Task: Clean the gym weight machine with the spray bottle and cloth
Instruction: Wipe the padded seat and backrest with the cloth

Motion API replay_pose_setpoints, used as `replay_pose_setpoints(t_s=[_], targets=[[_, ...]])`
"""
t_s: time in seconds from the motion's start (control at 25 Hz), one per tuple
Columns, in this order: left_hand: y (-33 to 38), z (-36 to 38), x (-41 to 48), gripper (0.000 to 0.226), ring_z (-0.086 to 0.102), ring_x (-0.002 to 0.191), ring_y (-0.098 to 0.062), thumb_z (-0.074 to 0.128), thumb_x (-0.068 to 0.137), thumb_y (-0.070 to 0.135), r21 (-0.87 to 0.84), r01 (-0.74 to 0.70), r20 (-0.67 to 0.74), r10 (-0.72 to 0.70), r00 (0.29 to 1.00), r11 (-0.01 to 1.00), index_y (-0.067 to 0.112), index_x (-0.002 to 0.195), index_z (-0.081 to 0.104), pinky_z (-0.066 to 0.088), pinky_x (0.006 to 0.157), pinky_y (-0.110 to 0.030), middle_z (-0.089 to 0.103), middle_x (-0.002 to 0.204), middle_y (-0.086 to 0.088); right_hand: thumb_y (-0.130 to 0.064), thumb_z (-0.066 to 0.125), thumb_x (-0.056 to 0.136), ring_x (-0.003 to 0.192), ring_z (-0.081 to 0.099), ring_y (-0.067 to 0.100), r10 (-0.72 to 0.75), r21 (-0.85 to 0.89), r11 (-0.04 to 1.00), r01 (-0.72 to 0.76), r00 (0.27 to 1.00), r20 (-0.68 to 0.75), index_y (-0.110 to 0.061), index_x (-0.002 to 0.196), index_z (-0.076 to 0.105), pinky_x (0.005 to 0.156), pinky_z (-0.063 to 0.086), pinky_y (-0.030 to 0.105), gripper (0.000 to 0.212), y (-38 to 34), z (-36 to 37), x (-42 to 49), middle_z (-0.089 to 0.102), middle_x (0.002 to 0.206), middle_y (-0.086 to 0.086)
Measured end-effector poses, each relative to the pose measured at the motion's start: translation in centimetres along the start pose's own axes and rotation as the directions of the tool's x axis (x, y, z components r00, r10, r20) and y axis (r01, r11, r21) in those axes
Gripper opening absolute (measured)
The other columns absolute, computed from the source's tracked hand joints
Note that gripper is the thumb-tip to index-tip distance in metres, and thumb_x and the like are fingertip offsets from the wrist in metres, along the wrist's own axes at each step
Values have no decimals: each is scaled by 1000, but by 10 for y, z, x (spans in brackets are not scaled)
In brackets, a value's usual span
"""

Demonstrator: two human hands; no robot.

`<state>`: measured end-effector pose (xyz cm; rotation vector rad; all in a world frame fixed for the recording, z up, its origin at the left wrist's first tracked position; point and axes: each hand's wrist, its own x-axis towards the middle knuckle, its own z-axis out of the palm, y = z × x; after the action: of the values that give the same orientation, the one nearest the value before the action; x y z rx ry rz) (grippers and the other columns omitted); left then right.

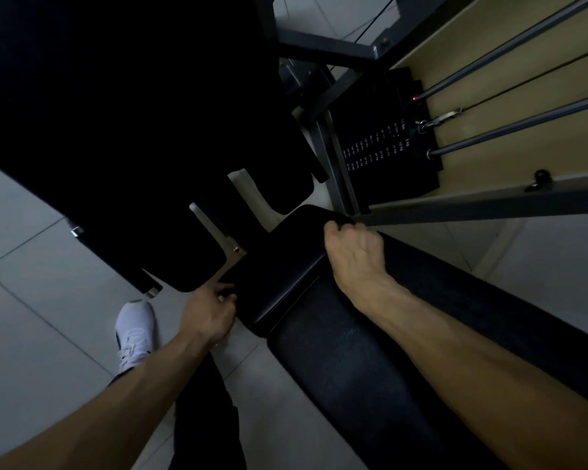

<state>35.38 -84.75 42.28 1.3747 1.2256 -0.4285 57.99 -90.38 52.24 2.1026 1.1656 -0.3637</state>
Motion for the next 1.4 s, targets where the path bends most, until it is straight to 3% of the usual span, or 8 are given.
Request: replay_pose_setpoints(t_s=[0.28, 0.44, 0.56, 0.68, 0.8, 0.96, 1.24, 1.4], targets=[[-13, -6, -38, 16, 62, 79, -26, 58, 101, 22, -420, 105, 50, -92, 994, 902, 15, 93, 70, 56, 75, -39, 69, 98, -3, -14, 92, 63, 62, 60, 23, -77, 274, 956, 110, 989, -127, -17, 88, 61, 53, 33, 31, 40, -105, 12, -85, 62, 67, 3], [-2, -20, -68, 31, 68, 74, -21, 55, 101, 40, -806, 408, 312, -277, 909, 430, 14, 95, 71, 51, 58, -29, 74, 75, -3, -35, 69, 95, 98, 67, 18, 50, 882, 422, -208, 977, 206, -26, 121, 49, 76, 54, 32, 34, -149, 1, -104, 69, 108, 0], [-7, -27, -66, 31, 72, 81, -22, 60, 97, 44, -886, 401, 354, -216, 910, 234, 17, 94, 74, 55, 63, -33, 75, 89, -8, -26, 69, 89, 120, 60, 12, -254, 950, 269, -159, 940, 229, -29, 137, 55, 98, 51, 24, 51, -149, -15, -99, 62, 133, -3], [-37, -24, -38, 30, 71, 79, -25, 65, 94, 36, -894, 301, 209, -286, 935, 331, 11, 106, 75, 56, 68, -35, 77, 96, -10, -41, 67, 90, 151, 27, 20, -409, 732, 669, 128, 886, 218, -32, 155, 42, 123, 25, 37, 70, -110, -17, -69, 24, 167, 3], [-61, -5, -10, 31, 65, 57, -24, 63, 93, 38, -873, 374, 224, -422, 878, 314, 7, 96, 70, 54, 59, -34, 71, 79, -12, -88, 51, 77, 154, -25, 37, -237, 182, 968, 176, 882, 407, -42, 163, 4, 121, -12, 64, 109, -62, 3, -37, -22, 169, 12], [-59, 31, 19, 30, 54, 44, -19, 51, 103, 35, -898, 350, 213, -431, 877, 268, 14, 83, 57, 43, 44, -26, 60, 62, -5, -102, 35, 68, 152, -26, 44, -228, 155, 971, 180, 888, 399, -43, 162, 0, 115, -13, 73, 117, -55, 34, -33, -21, 168, 17], [-17, 50, 3, 16, 73, 86, -31, 63, 93, 24, -853, 337, 113, -491, 864, 398, 12, 97, 73, 61, 82, -44, 76, 89, -10, -100, 35, 69, 151, -16, 52, -243, 139, 968, 211, 925, 291, -41, 162, 13, 116, -6, 74, 112, -60, 45, -27, -10, 168, 24], [-16, 56, -11, 18, 73, 91, -30, 56, 102, 26, -872, 325, 135, -458, 878, 366, 15, 101, 70, 58, 77, -38, 76, 103, -15, -99, 35, 71, 151, -15, 53, -253, 132, 966, 224, 926, 281, -40, 162, 14, 116, -5, 74, 111, -60, 46, -28, -8, 168, 26]])
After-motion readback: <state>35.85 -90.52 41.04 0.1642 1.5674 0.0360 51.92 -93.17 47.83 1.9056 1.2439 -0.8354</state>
